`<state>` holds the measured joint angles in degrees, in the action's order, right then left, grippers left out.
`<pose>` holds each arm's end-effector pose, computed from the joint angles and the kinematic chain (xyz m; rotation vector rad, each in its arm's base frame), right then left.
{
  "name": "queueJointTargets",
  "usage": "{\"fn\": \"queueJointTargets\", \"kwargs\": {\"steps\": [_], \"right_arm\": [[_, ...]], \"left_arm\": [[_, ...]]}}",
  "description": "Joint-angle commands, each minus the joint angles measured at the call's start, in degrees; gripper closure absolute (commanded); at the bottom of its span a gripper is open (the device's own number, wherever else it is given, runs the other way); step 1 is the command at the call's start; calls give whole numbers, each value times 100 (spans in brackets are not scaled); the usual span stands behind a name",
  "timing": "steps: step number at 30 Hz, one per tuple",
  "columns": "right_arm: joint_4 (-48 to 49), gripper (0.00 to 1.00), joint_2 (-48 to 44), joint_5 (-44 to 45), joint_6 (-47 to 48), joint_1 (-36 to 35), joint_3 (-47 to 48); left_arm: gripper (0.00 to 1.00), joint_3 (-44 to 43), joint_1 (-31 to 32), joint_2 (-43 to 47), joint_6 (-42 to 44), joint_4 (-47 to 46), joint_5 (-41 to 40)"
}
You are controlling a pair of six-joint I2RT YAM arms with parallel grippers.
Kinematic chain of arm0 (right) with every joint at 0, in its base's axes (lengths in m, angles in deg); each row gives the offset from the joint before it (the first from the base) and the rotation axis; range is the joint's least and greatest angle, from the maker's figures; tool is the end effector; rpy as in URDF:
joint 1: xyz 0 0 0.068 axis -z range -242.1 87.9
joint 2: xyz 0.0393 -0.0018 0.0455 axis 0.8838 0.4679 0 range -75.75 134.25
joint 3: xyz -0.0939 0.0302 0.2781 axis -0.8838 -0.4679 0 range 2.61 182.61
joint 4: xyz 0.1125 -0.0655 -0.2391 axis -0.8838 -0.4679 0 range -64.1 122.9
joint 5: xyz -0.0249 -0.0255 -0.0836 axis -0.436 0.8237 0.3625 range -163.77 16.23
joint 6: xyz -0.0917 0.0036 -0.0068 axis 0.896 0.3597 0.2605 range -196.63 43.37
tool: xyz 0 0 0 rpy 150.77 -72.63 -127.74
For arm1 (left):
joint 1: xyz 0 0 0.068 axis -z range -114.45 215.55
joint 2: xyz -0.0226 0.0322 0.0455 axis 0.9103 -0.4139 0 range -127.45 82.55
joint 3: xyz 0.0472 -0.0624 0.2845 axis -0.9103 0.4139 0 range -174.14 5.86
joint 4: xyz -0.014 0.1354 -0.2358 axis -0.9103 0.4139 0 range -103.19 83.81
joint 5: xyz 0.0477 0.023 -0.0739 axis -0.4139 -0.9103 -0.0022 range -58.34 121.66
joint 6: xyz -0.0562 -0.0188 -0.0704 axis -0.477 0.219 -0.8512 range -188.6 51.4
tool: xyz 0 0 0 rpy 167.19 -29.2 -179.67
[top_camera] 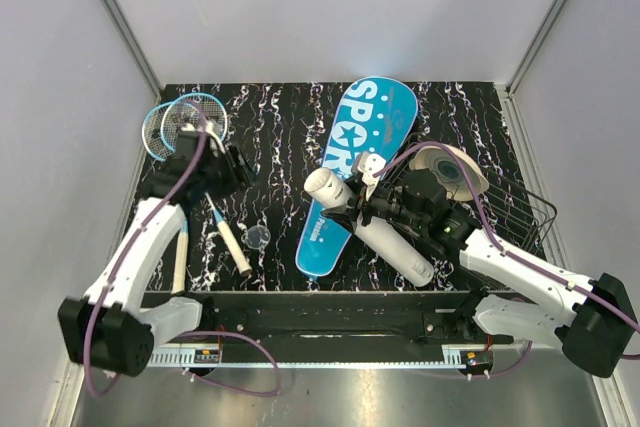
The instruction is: Pack up the badminton gear
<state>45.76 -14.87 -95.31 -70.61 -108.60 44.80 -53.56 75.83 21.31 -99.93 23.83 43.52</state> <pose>0.1795 0.2330 0.3235 -1.0207 1.4046 0.8401 0.2535 -0.0632 0.3197 -0.3080 2.2856 -0.6154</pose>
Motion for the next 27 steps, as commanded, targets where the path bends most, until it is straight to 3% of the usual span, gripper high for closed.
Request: {"fn": "queueJointTargets", "kwargs": {"steps": [1, 4, 9, 12, 27], "right_arm": [[454, 75, -120, 62, -40, -52, -71], [454, 75, -112, 53, -57, -43, -71], [436, 75, -103, 62, -49, -52, -80], [428, 75, -129, 88, -48, -52, -80], [428, 75, -120, 124, -22, -43, -124]], "left_arm": [[34, 527, 657, -388, 41, 342, -1412], [36, 730, 1264, -793, -240, 175, -2098], [44, 835, 1853, -1819, -575, -132, -2521], [52, 809, 1951, -2252, -707, -299, -2417], [65, 1283, 2206, -2885, -1270, -880, -2495]]}}
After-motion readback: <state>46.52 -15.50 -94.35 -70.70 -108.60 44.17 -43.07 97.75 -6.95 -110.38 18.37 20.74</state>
